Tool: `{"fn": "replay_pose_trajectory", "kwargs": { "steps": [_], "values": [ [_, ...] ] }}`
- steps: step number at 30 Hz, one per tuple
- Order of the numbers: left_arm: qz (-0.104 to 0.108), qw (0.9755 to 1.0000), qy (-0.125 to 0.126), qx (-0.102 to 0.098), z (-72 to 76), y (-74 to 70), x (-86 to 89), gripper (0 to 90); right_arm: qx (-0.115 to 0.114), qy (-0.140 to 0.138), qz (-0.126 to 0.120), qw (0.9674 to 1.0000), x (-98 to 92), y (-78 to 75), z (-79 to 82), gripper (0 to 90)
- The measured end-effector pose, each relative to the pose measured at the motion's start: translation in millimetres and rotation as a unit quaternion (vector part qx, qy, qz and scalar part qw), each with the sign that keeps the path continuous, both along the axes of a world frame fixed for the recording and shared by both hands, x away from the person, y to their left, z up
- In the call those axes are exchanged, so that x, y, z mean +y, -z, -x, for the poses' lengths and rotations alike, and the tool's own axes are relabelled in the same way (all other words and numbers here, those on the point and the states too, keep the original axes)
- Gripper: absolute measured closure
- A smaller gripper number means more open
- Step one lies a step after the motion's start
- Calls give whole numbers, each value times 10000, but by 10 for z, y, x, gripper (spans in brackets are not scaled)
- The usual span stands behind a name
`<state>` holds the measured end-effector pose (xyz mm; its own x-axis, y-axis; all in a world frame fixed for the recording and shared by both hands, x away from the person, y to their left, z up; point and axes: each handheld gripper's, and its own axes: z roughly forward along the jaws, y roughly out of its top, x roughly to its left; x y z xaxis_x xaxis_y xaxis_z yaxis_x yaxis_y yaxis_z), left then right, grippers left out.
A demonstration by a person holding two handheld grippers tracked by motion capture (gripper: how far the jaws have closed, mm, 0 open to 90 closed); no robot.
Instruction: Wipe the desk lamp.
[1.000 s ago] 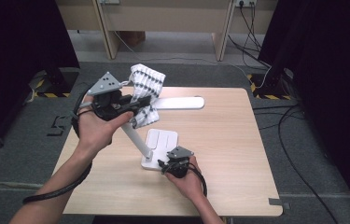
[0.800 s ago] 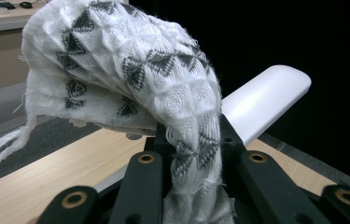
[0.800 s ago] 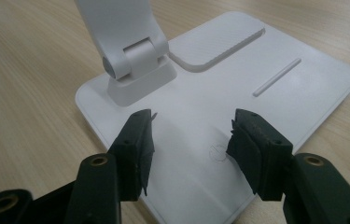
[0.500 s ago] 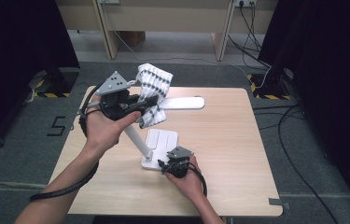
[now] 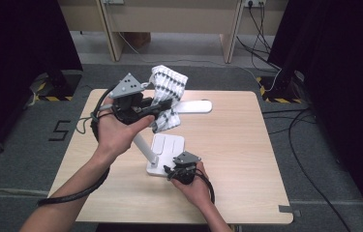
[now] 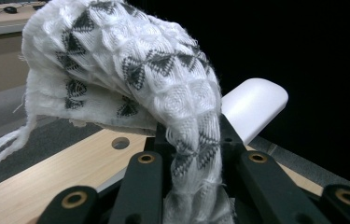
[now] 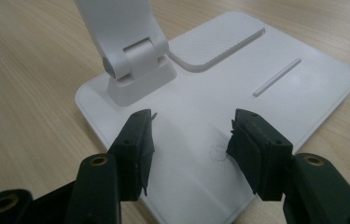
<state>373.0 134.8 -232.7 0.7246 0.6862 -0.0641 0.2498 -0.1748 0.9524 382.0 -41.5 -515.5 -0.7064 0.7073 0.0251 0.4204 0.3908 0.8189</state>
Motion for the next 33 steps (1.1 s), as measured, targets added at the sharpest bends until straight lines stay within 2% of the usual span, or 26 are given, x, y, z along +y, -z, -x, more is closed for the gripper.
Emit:
{"fn": "replay_pose_trajectory", "kwargs": {
  "steps": [33],
  "values": [
    [49, 9995, 310, -7, -28, -61, -458, 762, 5, 4, -3, 10000, 1, 0, 0, 488]
  ]
}}
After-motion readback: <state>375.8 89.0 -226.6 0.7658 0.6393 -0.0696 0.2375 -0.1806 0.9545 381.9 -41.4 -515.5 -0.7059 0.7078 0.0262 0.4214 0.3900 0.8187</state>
